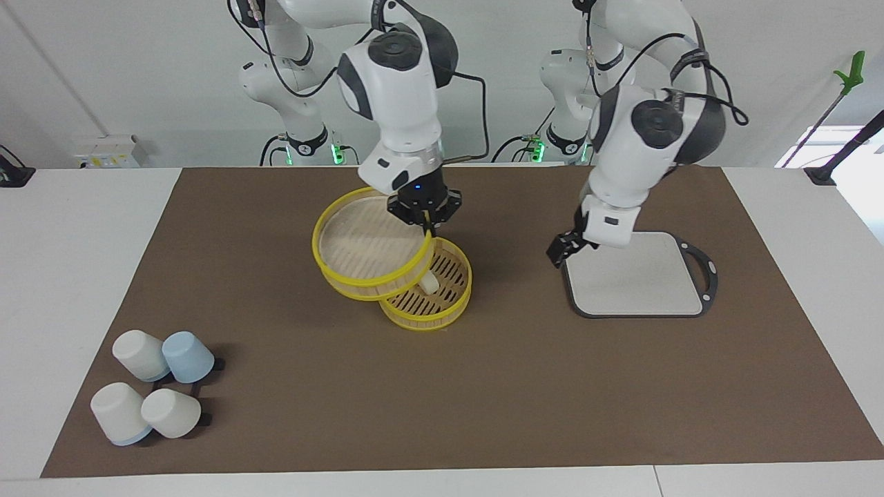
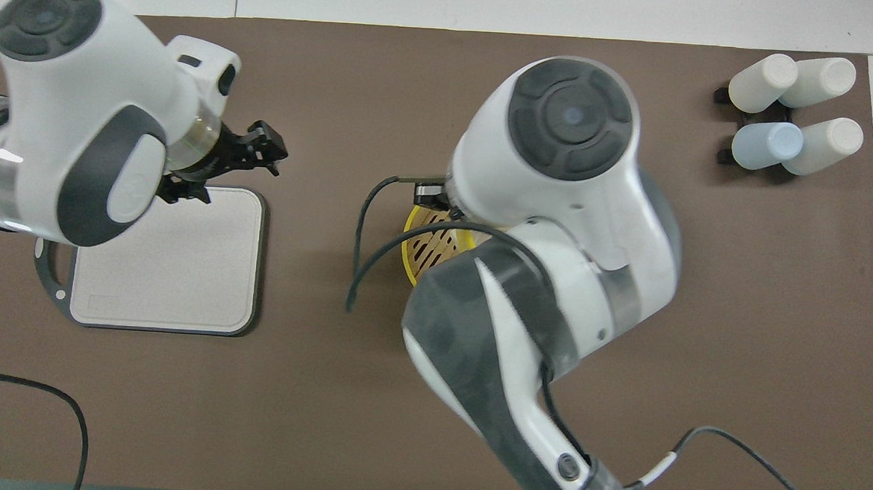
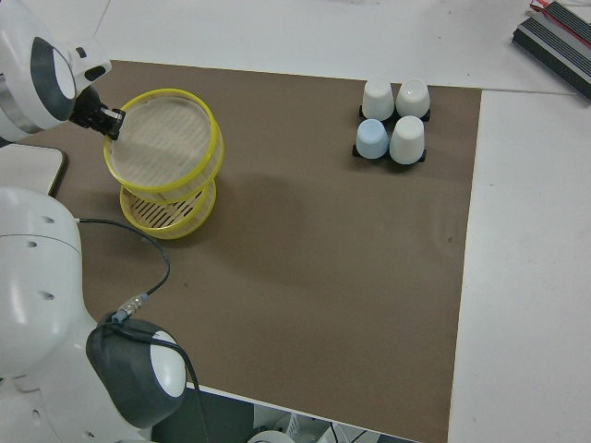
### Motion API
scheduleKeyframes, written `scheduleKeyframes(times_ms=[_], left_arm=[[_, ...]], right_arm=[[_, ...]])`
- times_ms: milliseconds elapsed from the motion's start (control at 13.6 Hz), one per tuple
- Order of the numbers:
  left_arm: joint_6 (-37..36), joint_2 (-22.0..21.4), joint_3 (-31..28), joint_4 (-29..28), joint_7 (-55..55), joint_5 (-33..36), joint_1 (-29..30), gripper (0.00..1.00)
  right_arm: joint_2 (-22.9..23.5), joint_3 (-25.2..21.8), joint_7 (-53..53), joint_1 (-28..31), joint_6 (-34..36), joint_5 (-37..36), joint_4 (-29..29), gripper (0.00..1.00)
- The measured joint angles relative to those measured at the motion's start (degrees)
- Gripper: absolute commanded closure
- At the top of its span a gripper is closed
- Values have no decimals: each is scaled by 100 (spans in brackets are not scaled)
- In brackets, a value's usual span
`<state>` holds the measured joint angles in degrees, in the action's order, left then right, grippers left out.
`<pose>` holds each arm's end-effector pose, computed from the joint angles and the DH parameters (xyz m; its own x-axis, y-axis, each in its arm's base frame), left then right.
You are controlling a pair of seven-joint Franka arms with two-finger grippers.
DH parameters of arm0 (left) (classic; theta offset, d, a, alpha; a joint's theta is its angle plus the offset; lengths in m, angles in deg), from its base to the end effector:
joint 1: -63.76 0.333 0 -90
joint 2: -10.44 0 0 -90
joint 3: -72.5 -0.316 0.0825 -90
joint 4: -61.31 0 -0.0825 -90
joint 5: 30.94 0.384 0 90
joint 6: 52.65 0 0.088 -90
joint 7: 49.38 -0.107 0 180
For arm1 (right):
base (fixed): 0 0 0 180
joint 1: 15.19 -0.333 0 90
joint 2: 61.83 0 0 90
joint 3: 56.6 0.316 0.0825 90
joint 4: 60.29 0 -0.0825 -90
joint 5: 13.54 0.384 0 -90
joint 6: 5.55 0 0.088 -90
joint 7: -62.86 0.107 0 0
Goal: Place bun in steamer
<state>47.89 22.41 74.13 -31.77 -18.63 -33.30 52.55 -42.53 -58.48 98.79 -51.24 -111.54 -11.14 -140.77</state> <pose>0.6018 -0.1396 0.4915 0.9446 0.3153 -0.0910 0.3165 -0.9486 -0.0010 0.5538 0.3839 0.5233 0.9967 -0.0406 0.0698 -0.0344 -0.9955 -0.0881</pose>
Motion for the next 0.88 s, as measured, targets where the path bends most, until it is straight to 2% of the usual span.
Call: scheduleKeyframes(times_ms=[221,368,883], left_arm=[[-41,-60,-12,-134,-1732,-1,1124,0],[4,-63,-8,-203,-2464,-1,1552,0],[92,-163,153,-322,-2735,-1,1430,0]], right_arm=[[369,-4,384,-343,-261,-130,-34,100],[636,-5,423,-356,-535,-136,-34,100],[987,-4,424,-435,-1108,-142,-50,100]])
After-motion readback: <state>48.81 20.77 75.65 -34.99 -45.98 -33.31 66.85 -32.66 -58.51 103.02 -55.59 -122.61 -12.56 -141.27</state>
